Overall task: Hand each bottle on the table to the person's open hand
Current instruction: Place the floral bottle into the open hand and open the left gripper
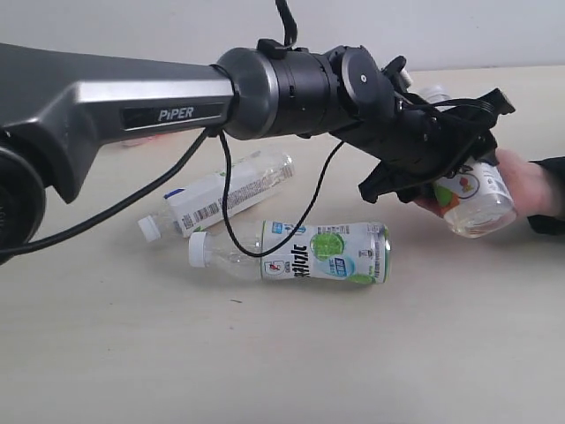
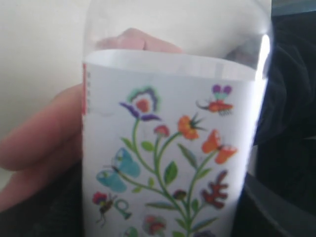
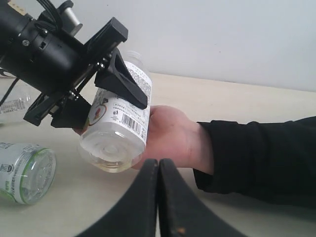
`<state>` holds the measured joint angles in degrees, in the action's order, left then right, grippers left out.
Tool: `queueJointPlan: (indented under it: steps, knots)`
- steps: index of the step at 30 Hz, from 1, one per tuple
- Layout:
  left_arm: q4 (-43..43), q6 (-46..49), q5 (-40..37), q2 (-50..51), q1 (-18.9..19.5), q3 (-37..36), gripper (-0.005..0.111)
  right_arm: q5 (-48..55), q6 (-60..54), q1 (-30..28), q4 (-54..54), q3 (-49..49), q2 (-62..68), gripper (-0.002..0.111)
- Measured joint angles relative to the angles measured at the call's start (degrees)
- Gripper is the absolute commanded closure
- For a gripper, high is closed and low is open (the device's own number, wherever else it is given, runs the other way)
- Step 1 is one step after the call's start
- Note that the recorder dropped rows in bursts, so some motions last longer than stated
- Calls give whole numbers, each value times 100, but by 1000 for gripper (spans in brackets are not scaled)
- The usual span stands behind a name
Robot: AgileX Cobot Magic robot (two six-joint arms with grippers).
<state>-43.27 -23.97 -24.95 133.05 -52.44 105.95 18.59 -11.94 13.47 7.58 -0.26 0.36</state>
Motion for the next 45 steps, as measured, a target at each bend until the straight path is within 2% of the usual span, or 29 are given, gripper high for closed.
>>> queueJointPlan:
  steps: [6, 16, 19, 28, 31, 35, 45]
  knots:
    - [-205, 332, -307, 172, 71, 236, 107, 0, 0, 0, 0, 0, 0, 108]
    - [-227, 409, -360, 185, 92, 260, 106, 0, 0, 0, 0, 0, 0, 108]
    - [-227, 502, -370, 185, 92, 260, 97, 0, 0, 0, 0, 0, 0, 108]
    - [-241, 536, -507, 185, 92, 260, 45, 0, 0, 0, 0, 0, 0, 108]
    - [-251, 536, -521, 185, 92, 260, 34, 0, 0, 0, 0, 0, 0, 108]
    - [-251, 547, -509, 185, 92, 260, 29, 0, 0, 0, 0, 0, 0, 108]
    - [-240, 705, -509, 185, 92, 260, 29, 0, 0, 0, 0, 0, 0, 108]
